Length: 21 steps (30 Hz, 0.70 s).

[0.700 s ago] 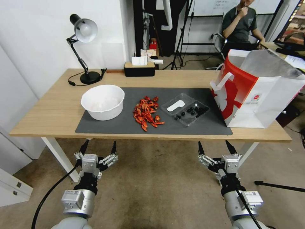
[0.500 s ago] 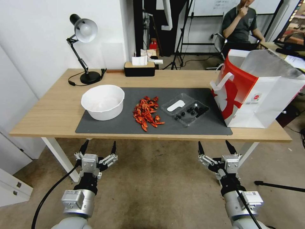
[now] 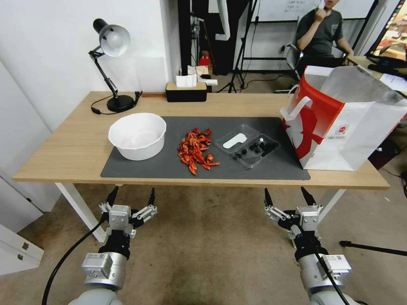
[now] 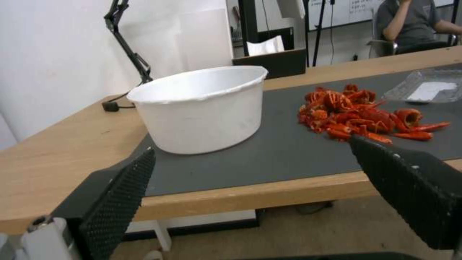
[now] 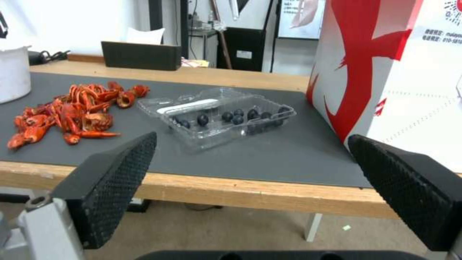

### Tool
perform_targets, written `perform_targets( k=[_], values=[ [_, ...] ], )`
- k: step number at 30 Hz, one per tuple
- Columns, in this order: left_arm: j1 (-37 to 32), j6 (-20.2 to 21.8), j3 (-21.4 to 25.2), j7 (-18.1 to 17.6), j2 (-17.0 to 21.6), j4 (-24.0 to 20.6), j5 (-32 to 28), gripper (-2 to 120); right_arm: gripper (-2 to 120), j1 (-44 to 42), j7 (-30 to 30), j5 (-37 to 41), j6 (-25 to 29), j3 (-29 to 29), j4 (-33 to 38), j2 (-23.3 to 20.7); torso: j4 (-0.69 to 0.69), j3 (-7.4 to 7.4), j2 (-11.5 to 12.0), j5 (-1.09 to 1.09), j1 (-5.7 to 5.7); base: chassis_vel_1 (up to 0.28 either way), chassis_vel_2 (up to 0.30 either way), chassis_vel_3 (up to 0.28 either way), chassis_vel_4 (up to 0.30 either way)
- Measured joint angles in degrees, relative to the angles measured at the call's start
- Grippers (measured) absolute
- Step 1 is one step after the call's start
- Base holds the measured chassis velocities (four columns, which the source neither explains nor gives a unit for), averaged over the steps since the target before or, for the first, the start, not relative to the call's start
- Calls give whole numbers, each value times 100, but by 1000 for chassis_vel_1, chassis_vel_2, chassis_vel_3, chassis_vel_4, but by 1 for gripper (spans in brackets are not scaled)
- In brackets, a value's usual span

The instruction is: Close the disposable takeout box, then place it into the delivery bag.

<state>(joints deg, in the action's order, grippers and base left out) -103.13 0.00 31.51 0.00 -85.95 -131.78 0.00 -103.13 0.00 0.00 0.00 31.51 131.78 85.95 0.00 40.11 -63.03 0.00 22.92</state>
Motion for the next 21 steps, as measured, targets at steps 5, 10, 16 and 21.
perform_targets(
  k=[5,10,16,21],
  values=[
    [0,1,0,0,0,0,0,100,100,5,0,10,-11,-1,0,-3,0,0,0,0,0,0,0,0,0],
    [580,606,-314,-488,289,-45,-626,100,100,351,-62,479,-616,-89,66,-186,0,0,0,0,0,0,0,0,0],
    [1436,1508,-782,-1212,711,-123,-1550,100,100,913,-111,1222,-1510,-146,134,-474,-1,1,1,1,3,0,0,0,0],
    [1446,1647,-921,-1261,797,-74,-1691,100,100,1024,129,1421,-1616,-8,39,-547,1,1,1,0,3,0,0,0,0]
  ],
)
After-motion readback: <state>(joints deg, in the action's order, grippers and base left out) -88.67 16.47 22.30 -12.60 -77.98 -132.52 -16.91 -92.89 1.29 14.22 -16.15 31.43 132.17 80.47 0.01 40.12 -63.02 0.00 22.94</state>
